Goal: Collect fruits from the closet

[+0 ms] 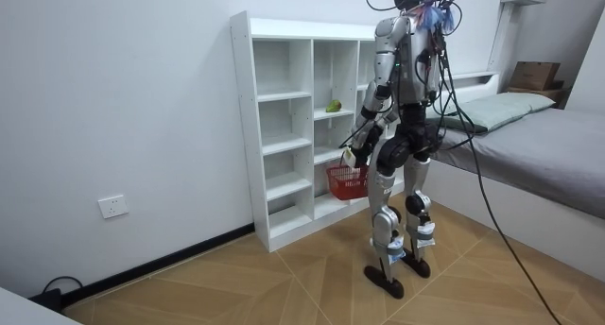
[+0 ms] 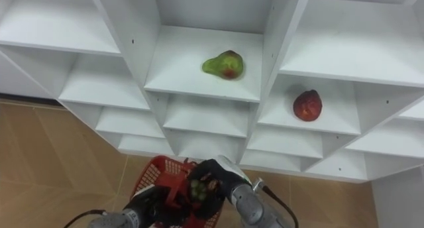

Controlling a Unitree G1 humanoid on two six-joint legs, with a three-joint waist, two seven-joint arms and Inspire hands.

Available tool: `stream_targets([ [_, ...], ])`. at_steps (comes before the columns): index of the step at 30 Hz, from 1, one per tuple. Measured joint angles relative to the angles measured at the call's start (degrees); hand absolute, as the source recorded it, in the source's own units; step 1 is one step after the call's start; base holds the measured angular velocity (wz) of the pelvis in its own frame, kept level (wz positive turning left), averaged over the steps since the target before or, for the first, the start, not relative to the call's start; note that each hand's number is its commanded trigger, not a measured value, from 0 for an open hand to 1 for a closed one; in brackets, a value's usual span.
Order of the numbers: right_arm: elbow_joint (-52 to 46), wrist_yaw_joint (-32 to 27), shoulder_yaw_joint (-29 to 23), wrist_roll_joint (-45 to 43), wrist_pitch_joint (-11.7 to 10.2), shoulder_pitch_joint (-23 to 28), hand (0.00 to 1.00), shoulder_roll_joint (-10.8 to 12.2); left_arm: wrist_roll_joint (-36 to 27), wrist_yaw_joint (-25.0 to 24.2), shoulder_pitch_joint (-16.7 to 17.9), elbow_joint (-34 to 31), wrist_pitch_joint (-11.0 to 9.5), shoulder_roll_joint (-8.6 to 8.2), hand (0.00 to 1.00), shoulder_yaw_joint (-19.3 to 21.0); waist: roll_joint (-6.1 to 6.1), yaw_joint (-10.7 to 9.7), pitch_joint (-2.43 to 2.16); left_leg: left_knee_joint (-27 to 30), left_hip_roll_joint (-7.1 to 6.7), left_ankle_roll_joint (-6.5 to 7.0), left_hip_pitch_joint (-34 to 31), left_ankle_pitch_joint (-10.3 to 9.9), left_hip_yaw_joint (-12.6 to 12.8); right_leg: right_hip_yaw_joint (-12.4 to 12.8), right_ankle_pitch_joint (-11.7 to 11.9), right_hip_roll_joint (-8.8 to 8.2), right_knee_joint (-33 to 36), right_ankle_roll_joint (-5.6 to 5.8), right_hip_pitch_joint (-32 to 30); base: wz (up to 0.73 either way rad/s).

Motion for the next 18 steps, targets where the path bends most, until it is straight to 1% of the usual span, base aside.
stream_targets([
  [13, 0.0, 1.6, 0.0, 0.4, -0.1, -0.2, 0.0, 0.0, 0.1, 0.0, -0.1, 0.1, -0.3, 0.2, 1.0, 0.0, 0.02, -0.3, 0.01, 0.0, -0.02, 0.0, 0.1, 0.0, 0.1, 0.2, 0.0, -0.02, 0.0, 0.0, 0.1, 0.0],
  [18, 0.0, 2.0, 0.0, 0.4, -0.1, -0.6, 0.0, -0.1, -0.1, 0.0, -0.5, 0.2, -0.3, 0.55, 1.0, 0.0, 0.06, -0.4, 0.03, 0.0, 0.0, 0.0, 0.1, 0.0, 0.1, 0.4, 0.0, -0.02, 0.0, 0.0, 0.1, 0.0],
])
